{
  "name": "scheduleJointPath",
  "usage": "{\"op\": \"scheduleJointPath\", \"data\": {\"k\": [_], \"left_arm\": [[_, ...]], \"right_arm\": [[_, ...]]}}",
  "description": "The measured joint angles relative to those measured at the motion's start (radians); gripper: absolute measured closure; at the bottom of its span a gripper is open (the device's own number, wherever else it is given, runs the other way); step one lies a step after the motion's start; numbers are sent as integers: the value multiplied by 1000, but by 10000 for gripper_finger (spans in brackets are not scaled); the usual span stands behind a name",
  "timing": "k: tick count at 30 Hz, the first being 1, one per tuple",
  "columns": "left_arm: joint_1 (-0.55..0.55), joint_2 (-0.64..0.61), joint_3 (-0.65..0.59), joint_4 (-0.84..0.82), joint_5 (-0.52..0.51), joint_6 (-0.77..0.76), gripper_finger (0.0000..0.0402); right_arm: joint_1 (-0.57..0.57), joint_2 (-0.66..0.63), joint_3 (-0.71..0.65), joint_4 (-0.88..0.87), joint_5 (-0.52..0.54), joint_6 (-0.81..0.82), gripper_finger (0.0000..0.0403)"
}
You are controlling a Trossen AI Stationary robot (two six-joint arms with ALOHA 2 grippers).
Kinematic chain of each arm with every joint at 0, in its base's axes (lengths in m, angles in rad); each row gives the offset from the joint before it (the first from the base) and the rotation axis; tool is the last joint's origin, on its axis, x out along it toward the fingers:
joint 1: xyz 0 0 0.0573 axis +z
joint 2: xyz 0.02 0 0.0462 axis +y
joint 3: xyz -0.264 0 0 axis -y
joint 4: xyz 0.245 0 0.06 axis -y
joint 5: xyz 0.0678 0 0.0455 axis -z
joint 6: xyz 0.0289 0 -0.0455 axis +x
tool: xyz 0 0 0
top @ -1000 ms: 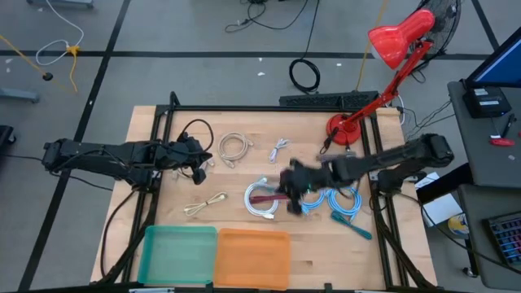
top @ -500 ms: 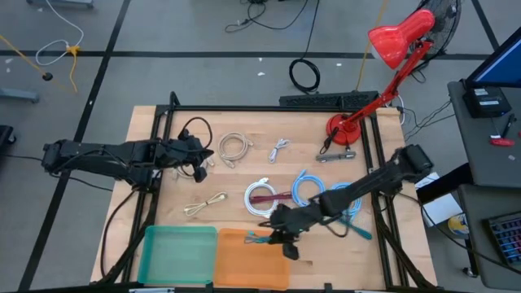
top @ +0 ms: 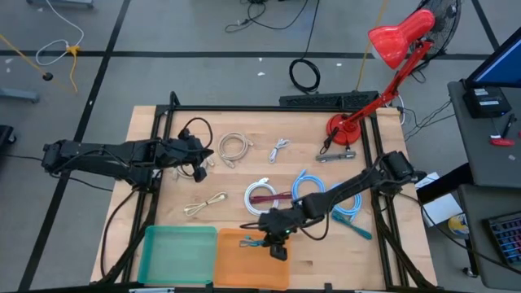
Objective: Pick & Place USB Port
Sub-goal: Put the left blue charger cable into the orange bin, then put the right brown HDMI cable into the green bin
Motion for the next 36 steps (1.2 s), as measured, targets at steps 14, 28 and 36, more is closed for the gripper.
{"op": "scheduleJointPath", "data": {"k": [14,28,36], "left_arm": [[0,0,0,-18,2,-27,380],[0,0,0,-32,2,-46,380],[0,0,0,-31,2,-46,380]], "right_arm": [[3,0,0,-39,36,-65,352],[-36,-16,-1,42,32,-137,272],[-76,-95,-1,140,117,-260,273]]}}
